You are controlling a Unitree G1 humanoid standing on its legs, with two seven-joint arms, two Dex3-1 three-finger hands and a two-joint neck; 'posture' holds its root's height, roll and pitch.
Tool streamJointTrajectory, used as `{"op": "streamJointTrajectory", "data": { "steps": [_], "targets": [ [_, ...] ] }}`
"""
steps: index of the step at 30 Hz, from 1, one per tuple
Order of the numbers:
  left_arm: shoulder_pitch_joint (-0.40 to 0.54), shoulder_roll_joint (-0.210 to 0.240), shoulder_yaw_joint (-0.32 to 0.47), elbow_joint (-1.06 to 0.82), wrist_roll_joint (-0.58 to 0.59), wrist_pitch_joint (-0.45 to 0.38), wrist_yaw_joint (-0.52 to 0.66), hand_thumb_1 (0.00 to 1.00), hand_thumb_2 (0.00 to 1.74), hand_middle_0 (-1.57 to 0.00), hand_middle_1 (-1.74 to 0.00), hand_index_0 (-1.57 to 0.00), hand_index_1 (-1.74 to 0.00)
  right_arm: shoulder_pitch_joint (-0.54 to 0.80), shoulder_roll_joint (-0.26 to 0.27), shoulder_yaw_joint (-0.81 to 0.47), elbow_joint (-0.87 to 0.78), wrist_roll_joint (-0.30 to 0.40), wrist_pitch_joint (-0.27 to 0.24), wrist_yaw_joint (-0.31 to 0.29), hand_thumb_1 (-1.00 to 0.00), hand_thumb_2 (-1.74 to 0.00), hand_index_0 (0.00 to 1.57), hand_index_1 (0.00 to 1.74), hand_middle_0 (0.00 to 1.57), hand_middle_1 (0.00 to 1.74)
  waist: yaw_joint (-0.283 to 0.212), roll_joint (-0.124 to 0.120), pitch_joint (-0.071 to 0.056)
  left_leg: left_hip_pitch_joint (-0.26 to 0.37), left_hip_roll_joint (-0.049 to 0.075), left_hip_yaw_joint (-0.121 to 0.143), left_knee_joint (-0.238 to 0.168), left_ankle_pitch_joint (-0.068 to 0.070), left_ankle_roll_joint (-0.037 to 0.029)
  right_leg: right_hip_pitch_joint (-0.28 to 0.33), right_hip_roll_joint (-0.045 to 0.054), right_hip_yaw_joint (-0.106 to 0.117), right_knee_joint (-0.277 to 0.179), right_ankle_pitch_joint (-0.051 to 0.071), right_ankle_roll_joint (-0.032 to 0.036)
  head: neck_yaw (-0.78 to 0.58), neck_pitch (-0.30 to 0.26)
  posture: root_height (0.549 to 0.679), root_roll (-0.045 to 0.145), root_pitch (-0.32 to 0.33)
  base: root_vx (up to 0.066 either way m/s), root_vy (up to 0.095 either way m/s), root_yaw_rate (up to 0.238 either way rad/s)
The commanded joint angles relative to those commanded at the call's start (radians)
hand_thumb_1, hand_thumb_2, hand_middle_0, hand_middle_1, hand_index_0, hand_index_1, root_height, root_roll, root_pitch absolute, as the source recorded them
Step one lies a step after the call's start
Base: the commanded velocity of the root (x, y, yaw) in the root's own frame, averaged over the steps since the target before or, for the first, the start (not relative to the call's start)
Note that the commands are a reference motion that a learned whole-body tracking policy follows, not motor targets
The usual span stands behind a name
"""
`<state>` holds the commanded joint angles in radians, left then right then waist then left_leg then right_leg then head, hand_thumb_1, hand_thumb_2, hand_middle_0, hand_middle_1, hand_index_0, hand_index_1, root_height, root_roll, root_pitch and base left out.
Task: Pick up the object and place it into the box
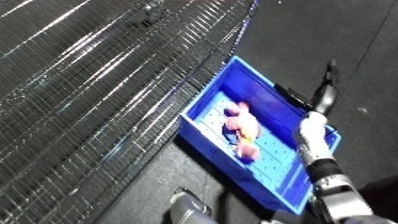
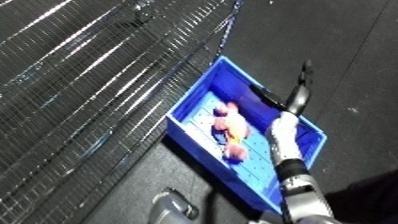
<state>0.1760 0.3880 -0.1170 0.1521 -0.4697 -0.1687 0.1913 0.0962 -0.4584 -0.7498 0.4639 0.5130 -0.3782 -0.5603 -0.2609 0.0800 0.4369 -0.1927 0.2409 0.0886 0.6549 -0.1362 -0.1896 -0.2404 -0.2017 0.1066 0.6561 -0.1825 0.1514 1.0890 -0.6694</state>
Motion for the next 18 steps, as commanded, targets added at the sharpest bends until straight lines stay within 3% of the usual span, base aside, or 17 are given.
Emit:
{"op": "streamJointTrajectory", "data": {
  "steps": [9, 18],
  "targets": [
    [0.038, -0.024, 0.043, -0.016, -0.002, 0.018, -0.001, 1.00, 1.74, -1.57, -1.74, -1.57, -1.74, -0.021, 0.033, 0.139, -0.213, -0.072, 0.042, 0.081, 0.00, 0.00, 0.00, 0.00, 0.00, 0.00, 0.059, -0.011, 0.002, -0.005, -0.005, -0.016, -0.007, 0.009, 0.0021, 0.008, 0.0007, -0.016, 0.005, -0.007, 0.0033, -0.178, 0.083, 0.637, 0.065, -0.223, 0.002, -0.010, 0.093],
    [0.065, -0.034, 0.057, -0.034, -0.015, 0.046, -0.013, 1.00, 1.74, -1.57, -1.74, -1.57, -1.74, -0.079, 0.062, 0.268, -0.330, -0.044, 0.065, 0.167, 0.00, 0.00, 0.00, 0.00, 0.00, 0.00, 0.131, -0.028, 0.002, -0.017, -0.008, -0.040, -0.011, 0.017, 0.0036, 0.015, -0.0019, -0.040, 0.016, -0.017, 0.0050, -0.339, 0.152, 0.635, 0.053, -0.227, -0.009, -0.009, 0.153]
  ]
}}
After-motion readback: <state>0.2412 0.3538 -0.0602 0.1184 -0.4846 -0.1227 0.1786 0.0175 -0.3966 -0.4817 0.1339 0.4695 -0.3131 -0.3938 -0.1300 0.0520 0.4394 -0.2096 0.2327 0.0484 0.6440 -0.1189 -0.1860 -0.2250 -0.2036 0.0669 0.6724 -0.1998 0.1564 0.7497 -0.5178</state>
